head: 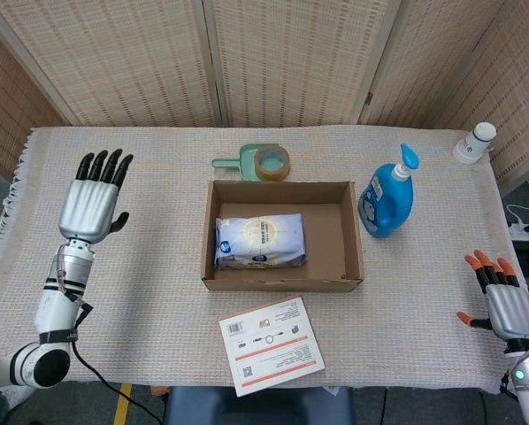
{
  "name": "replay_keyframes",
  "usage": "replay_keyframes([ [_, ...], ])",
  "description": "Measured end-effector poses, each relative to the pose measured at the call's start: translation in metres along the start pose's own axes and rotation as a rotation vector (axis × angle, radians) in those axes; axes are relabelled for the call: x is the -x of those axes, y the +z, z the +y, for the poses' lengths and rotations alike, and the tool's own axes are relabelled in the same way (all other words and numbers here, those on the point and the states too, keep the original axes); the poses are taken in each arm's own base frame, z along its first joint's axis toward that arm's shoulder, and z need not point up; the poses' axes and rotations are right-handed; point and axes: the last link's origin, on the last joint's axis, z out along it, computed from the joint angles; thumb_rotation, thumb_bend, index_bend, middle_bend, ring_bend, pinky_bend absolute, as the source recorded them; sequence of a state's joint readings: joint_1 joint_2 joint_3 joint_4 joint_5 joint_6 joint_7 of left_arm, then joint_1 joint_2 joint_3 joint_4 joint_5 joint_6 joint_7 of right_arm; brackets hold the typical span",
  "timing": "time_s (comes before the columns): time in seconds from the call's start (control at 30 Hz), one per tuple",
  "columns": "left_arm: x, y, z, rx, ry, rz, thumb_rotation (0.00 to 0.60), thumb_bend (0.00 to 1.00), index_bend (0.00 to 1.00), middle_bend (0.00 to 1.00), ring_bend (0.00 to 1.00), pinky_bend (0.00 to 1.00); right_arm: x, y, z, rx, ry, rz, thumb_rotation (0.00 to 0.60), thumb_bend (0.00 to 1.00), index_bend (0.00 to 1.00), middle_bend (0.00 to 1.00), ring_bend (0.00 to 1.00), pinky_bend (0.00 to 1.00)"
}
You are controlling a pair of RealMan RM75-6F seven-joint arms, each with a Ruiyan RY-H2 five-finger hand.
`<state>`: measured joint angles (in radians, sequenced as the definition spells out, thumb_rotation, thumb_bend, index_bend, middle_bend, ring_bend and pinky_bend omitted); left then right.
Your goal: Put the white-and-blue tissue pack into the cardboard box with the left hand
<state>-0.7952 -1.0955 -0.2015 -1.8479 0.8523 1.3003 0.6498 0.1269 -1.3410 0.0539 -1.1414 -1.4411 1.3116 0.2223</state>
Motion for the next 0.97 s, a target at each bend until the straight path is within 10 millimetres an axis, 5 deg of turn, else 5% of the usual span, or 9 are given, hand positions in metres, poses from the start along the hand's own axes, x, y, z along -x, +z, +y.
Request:
replay_keyframes([
  [0.53,0.091,-0.126,-0.151,-0.116,-0.041,0.008,0.6,0.23,0.0,0.0,0.0,0.07,0.004,-0.017,-0.024,-0.128,0.005,0.002,0.6,0.0,0.1,0.0,0.0,0.0],
  [0.7,0.107,-0.161,-0.164,-0.105,-0.022,0.007,0.6,0.23,0.0,0.0,0.0,0.07,0.007,-0.019,-0.027,-0.143,-0.005,-0.005,0.6,0.0,0.1,0.0,0.0,0.0],
  [0.97,0.12,-0.176,-0.17,-0.119,-0.035,-0.01,0.6,0.23,0.0,0.0,0.0,0.07,0.008,-0.019,-0.026,-0.144,-0.013,-0.004,0.6,0.0,0.11,0.0,0.0,0.0],
])
